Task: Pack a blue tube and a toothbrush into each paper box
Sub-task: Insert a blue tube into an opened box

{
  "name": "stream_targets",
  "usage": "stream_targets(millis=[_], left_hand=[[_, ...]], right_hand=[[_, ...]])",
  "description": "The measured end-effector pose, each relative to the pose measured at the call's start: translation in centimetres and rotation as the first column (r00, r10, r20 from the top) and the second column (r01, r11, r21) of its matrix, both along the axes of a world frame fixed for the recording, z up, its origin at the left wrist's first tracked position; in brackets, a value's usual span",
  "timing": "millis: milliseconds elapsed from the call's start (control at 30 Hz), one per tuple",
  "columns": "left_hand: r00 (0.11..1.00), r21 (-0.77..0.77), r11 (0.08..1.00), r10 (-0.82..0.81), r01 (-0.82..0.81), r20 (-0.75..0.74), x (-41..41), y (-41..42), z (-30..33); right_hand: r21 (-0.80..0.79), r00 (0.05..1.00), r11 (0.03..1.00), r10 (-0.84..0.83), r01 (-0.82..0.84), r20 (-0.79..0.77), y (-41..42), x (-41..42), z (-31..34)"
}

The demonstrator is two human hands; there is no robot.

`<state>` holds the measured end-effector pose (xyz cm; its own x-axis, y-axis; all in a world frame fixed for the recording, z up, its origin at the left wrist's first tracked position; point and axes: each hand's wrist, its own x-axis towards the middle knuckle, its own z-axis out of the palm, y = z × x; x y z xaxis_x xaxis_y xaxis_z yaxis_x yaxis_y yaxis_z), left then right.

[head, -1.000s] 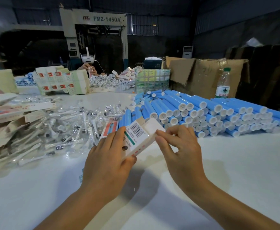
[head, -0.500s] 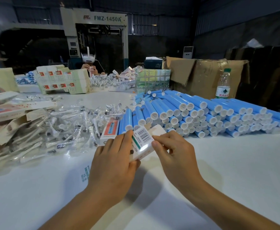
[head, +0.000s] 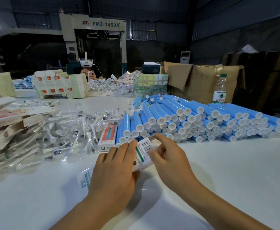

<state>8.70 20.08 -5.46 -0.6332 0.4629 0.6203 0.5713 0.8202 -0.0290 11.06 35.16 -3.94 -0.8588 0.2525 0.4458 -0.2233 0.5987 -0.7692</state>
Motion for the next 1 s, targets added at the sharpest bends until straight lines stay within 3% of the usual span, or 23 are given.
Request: stream_targets(millis=[367,467,567,600,667,700,733,767,800,900,1000], left_hand=[[1.000,0.024,1.000,0.017,-0.017,0.000,0.3,0.3,0.1],[0.999,0.027,0.999,0.031,-0.033,0.045,0.2,0.2,0.2],[0.997,0.057,0.998,0.034,-0.038,0.067,0.2,0.1,0.6],[0.997,0.070,0.997,0.028,-0.033,0.075,0.3,0.0,0.7],[0.995,0.096,0.995,0.016,-0.025,0.102,0.2,-0.1,0.6],[0.993,0.098,0.995,0.010,-0.022,0.114,0.3,-0.1,0.7],[0.992,0.092,0.996,0.002,-0.013,0.123,0.3,-0.1,0.7],[0.990,0.078,0.997,0.002,-0.013,0.140,0.4,0.0,0.7],[0.989,0.073,0.997,0.003,-0.015,0.151,0.4,0.2,0.6],[0.994,0.109,0.994,-0.018,0.006,0.111,0.1,0.3,0.0],[0.995,0.062,0.998,-0.015,0.009,0.097,0.0,0.3,-0.4]], right_hand=[[0.016,0.998,1.000,0.001,0.000,-0.067,-0.9,-0.1,-1.1],[0.128,0.997,0.992,-0.009,0.019,-0.074,-0.5,-0.2,-0.9],[0.219,0.977,0.964,-0.108,0.148,-0.184,0.3,0.0,-0.4],[0.140,0.970,0.976,-0.141,0.170,-0.196,0.4,0.1,-0.3],[-0.262,0.994,0.962,-0.092,0.072,-0.065,0.3,0.1,0.1],[-0.532,0.999,0.846,0.041,-0.031,0.009,0.1,-0.1,0.3],[-0.761,0.973,0.632,0.230,-0.145,0.006,0.0,-0.3,0.2],[-0.892,0.930,0.412,0.366,-0.188,-0.028,0.0,-0.6,0.1],[-0.942,0.898,0.277,0.437,-0.192,-0.055,0.0,-0.9,0.0],[-0.965,0.872,0.158,0.477,-0.208,-0.110,0.2,-1.3,-0.5],[-0.964,0.890,0.154,0.438,-0.215,-0.128,0.1,-1.3,-0.8]])
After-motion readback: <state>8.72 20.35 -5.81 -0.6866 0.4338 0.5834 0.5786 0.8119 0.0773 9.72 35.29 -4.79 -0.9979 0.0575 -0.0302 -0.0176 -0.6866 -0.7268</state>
